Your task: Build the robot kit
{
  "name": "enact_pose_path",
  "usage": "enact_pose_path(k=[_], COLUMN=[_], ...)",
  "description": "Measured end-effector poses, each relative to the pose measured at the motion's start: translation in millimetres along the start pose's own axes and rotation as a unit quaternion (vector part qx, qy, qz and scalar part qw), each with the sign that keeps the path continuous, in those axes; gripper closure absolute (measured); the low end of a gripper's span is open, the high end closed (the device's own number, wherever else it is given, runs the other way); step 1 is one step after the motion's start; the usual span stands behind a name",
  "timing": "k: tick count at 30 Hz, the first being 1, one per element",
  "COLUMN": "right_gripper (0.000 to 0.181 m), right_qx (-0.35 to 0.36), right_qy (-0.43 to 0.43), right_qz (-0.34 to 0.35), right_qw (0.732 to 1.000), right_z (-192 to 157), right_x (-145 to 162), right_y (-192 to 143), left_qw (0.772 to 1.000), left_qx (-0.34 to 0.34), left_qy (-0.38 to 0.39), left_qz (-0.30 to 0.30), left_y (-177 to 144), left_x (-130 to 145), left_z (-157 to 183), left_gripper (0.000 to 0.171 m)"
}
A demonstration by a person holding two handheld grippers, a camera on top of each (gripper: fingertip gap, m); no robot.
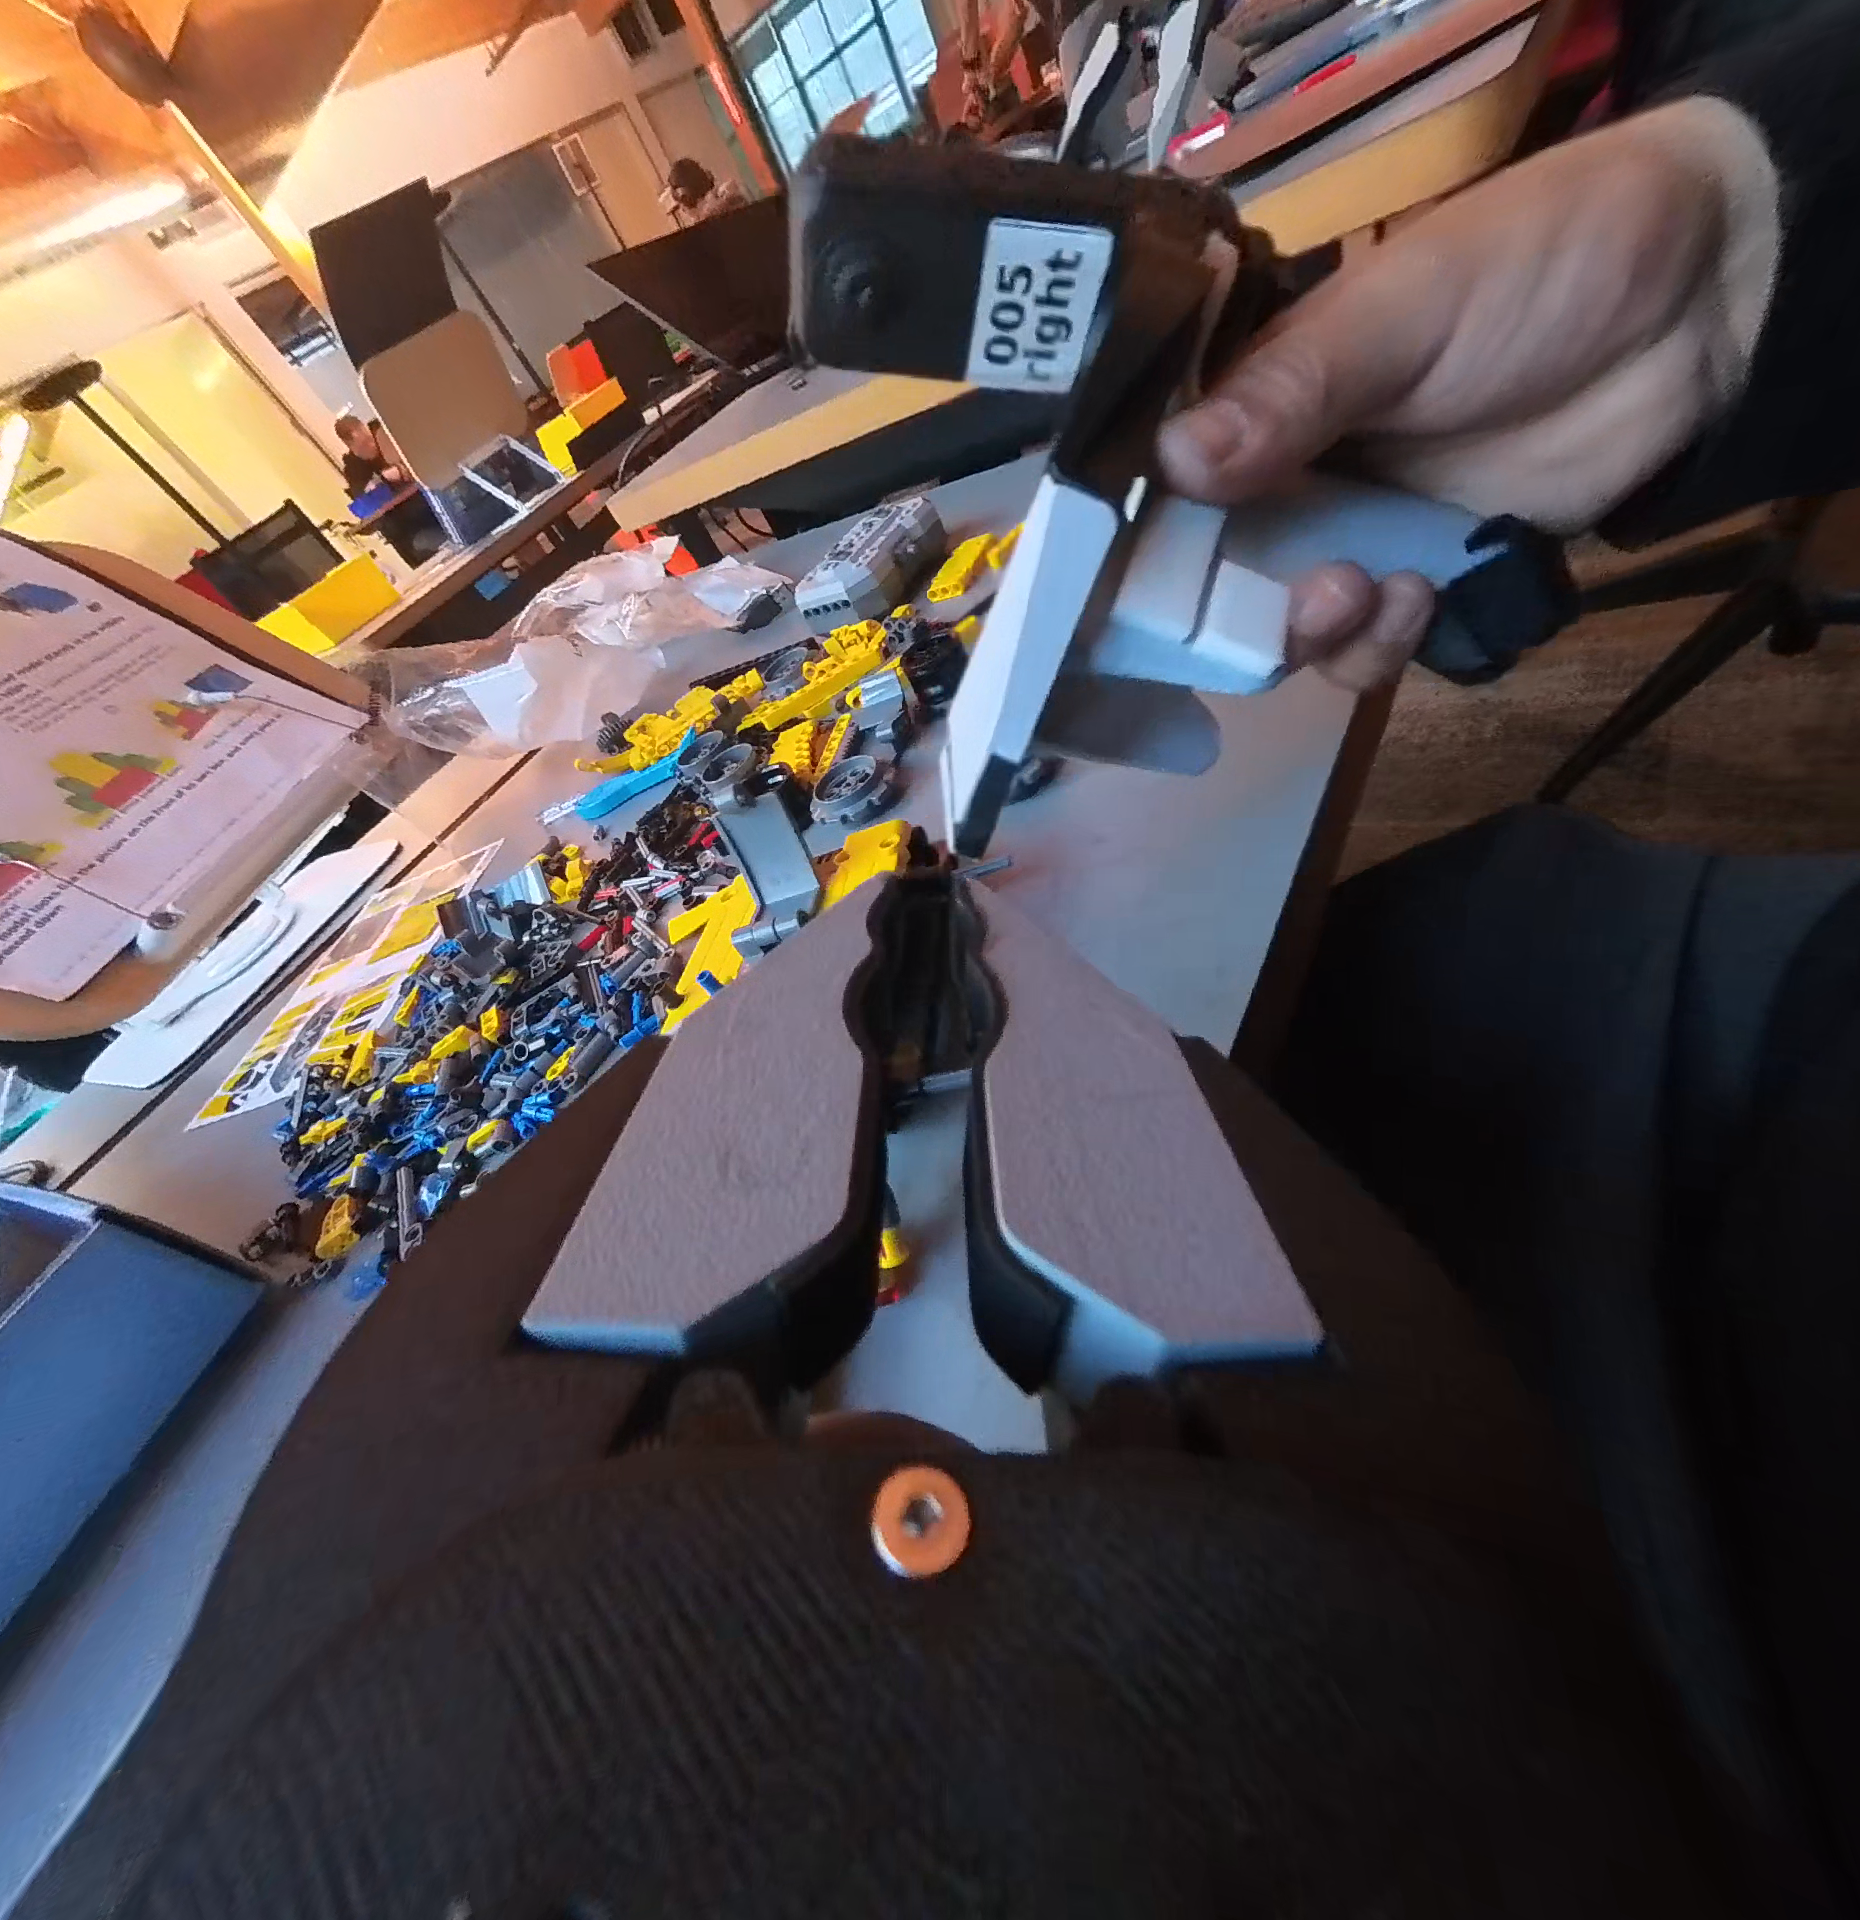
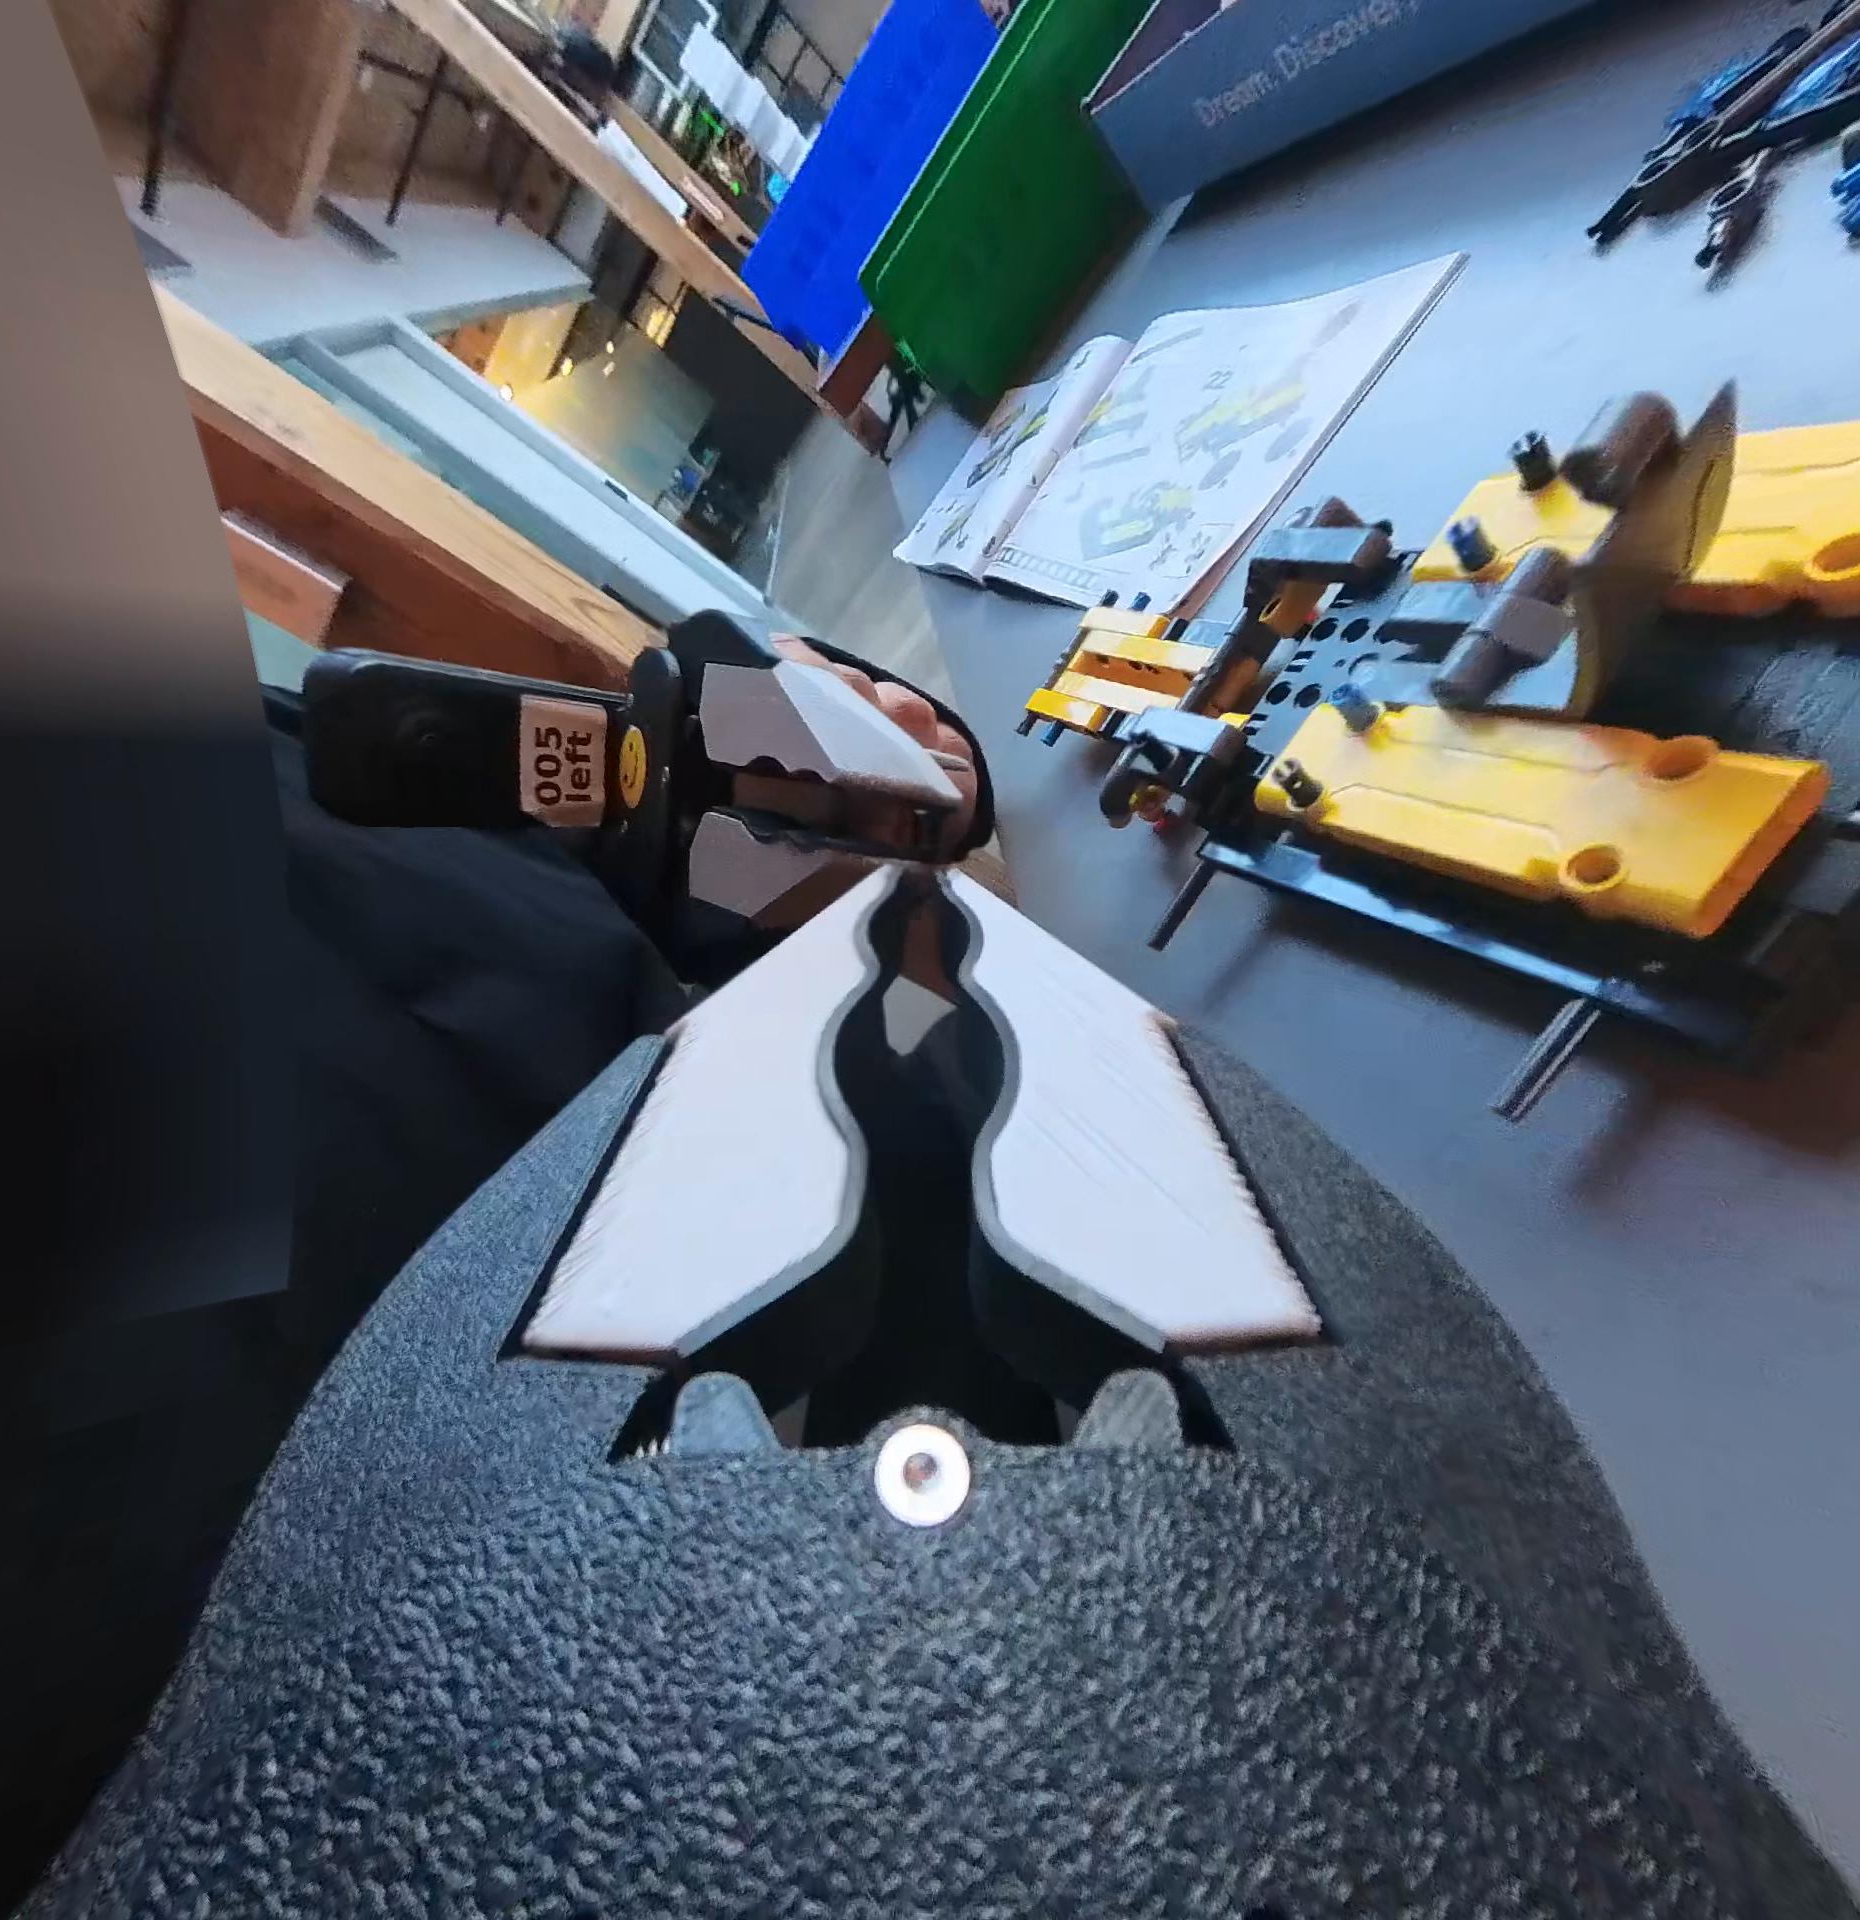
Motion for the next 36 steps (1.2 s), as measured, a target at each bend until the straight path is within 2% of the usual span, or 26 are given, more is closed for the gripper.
enact_pose_path(k=[9,18,21,26,36], right_gripper=[0.173,0.173,0.174,0.175,0.178], right_qx=[-0.064,-0.001,0.039,0.060,0.038], right_qy=[0.017,-0.006,-0.020,-0.029,-0.047], right_qz=[0.049,0.085,0.095,0.120,0.090], right_qw=[0.997,0.996,0.994,0.991,0.994], right_z=[-17.8,-18.3,-14.7,-15.9,-25.4], right_x=[2.9,10.6,14.4,20.4,29.4], right_y=[2.1,-2.8,-8.1,-16.9,-3.5], left_qw=[0.999,0.997,0.997,0.998,0.997], left_qx=[0.013,0.041,0.034,0.021,0.032], left_qy=[0.003,-0.026,-0.020,-0.015,-0.025], left_qz=[0.047,0.065,0.059,0.054,0.068], left_y=[-10.2,-9.4,-9.1,-11.4,-16.2], left_x=[-10.3,-10.9,-10.5,-9.7,-11.1], left_z=[7.9,19.0,22.9,26.7,31.2], left_gripper=[0.167,0.167,0.166,0.167,0.167])
Point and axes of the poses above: each gripper's, where its closed fingertips meet, y out along the fingers, x out of its underside, z = x × y across the jaws, the point moved 1 cm from there along -y, back along the fingers, and after that the axes turned 10 degrees about -z, right-handed, at the moved point
